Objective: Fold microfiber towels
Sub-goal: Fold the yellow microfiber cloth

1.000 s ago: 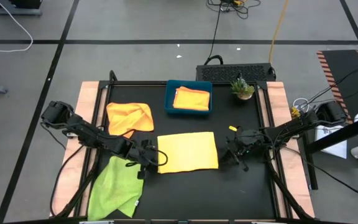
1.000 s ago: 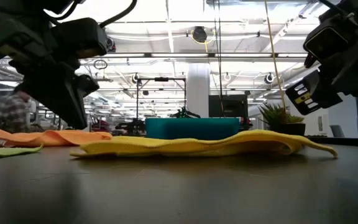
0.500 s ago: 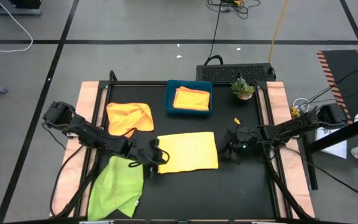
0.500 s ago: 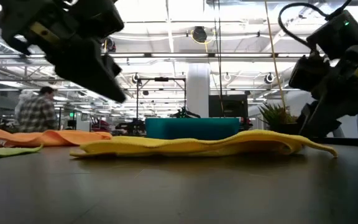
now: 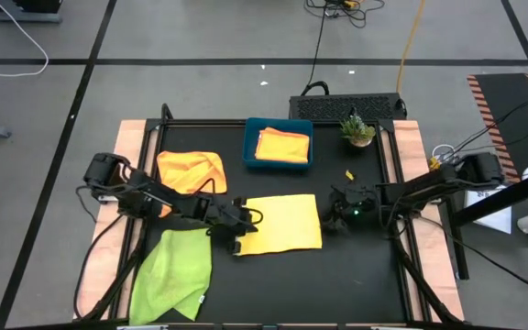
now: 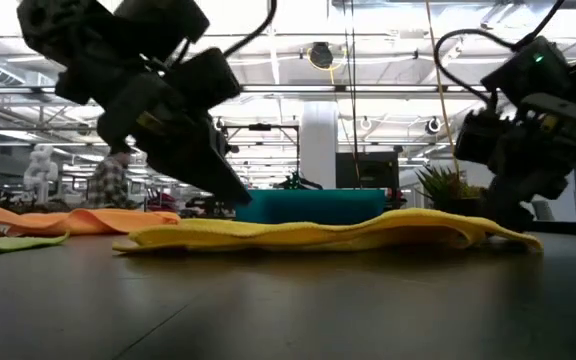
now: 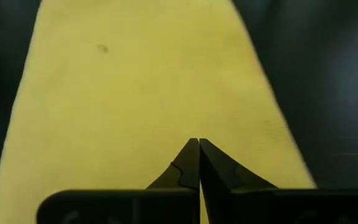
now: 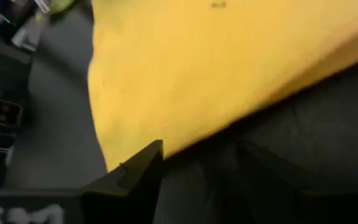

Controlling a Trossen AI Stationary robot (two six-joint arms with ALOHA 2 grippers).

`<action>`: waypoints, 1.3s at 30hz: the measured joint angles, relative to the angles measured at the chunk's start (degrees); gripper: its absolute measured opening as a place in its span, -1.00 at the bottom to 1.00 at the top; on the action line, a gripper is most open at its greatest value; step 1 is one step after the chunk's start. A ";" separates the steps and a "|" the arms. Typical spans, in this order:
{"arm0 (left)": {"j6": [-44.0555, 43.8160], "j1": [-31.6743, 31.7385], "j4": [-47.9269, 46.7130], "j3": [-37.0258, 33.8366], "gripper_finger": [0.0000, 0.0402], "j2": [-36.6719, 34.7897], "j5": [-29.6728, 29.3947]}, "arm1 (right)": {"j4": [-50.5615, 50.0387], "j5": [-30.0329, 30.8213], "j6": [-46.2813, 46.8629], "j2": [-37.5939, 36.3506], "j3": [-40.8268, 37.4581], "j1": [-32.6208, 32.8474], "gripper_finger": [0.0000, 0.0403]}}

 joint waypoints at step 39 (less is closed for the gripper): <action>-10.04 8.30 -10.69 -0.15 -0.88 -7.09 -2.35 | 47.86 -11.57 -1.77 14.69 0.06 1.02 0.07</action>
